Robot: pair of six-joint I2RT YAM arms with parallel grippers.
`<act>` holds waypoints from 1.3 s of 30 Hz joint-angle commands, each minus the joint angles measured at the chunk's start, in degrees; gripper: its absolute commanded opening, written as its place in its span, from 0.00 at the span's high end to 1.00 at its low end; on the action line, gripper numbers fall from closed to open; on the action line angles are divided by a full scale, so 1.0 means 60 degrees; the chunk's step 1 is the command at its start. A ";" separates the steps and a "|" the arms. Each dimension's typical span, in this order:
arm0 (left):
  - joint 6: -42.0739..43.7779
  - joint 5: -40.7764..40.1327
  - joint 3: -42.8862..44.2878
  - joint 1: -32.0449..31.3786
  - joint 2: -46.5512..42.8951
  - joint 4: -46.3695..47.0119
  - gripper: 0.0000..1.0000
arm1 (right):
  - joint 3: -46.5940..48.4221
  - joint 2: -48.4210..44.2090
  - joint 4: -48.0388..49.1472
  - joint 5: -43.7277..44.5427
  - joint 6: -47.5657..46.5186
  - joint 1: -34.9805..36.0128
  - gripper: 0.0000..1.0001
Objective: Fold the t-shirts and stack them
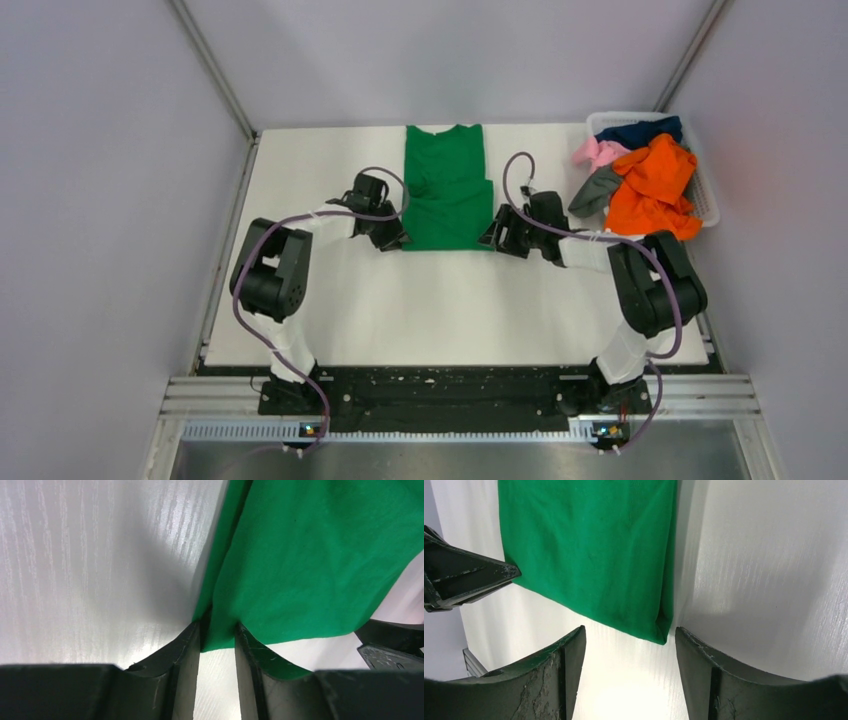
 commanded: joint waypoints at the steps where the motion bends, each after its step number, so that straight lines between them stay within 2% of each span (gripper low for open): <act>1: -0.0013 0.0172 -0.0131 0.0022 0.0295 0.0339 0.65 | -0.0047 0.0175 0.0113 0.0213 -0.0027 0.0168 0.36; 3: -0.0015 0.0226 -0.0136 0.0012 0.0375 0.0317 0.67 | -0.0043 0.0217 0.0066 0.0263 -0.0055 0.0205 0.39; 6: -0.0015 0.0211 -0.0232 0.0024 0.0408 0.0303 0.76 | 0.0019 0.0272 -0.0049 0.0430 -0.0092 0.0281 0.42; 7: -0.0014 0.0194 -0.0273 0.0019 0.0424 0.0295 0.82 | 0.0037 0.0292 -0.0078 0.0516 -0.0125 0.0306 0.44; 9: -0.0006 0.0192 -0.0334 0.0010 0.0389 0.0273 0.99 | 0.0114 0.0423 -0.0192 0.0651 -0.0225 0.0393 0.50; 14: 0.0010 0.0113 -0.0545 -0.0024 0.0205 0.0251 1.00 | 0.0185 0.0652 -0.0322 0.0642 -0.0269 0.0608 0.82; 16: 0.0009 0.0175 -0.0679 -0.0045 0.0066 0.0304 1.00 | 0.0085 0.0557 -0.0293 0.0675 -0.0303 0.0674 1.00; 21: 0.0015 0.0050 -0.1641 -0.0361 -0.1053 0.0440 1.00 | -0.0344 -0.0253 -0.0466 0.0567 -0.0540 0.0838 1.00; 26: -0.0142 -0.0084 -0.3424 -0.0804 -0.3197 0.0434 1.00 | -0.1636 -0.1967 -0.1108 -0.0287 -0.0549 0.1497 1.00; 29: -0.0654 -0.0393 -0.4543 -0.1375 -0.4954 0.0296 1.00 | -0.2698 -0.3610 -0.1319 -0.0731 -0.0340 0.2305 1.00; 32: -0.1315 -0.0893 -0.5296 -0.2189 -0.6692 -0.0520 1.00 | -0.3331 -0.5419 -0.2170 -0.0909 -0.0010 0.3096 1.00; 36: -0.2098 -0.0958 -0.6131 -0.2911 -0.9351 -0.0948 1.00 | -0.3328 -0.7789 -0.3601 -0.1282 0.0208 0.3362 1.00; 39: -0.2099 -0.1337 -0.6177 -0.3036 -1.1055 -0.1554 1.00 | -0.2934 -0.9045 -0.4097 -0.1724 0.0083 0.3370 1.00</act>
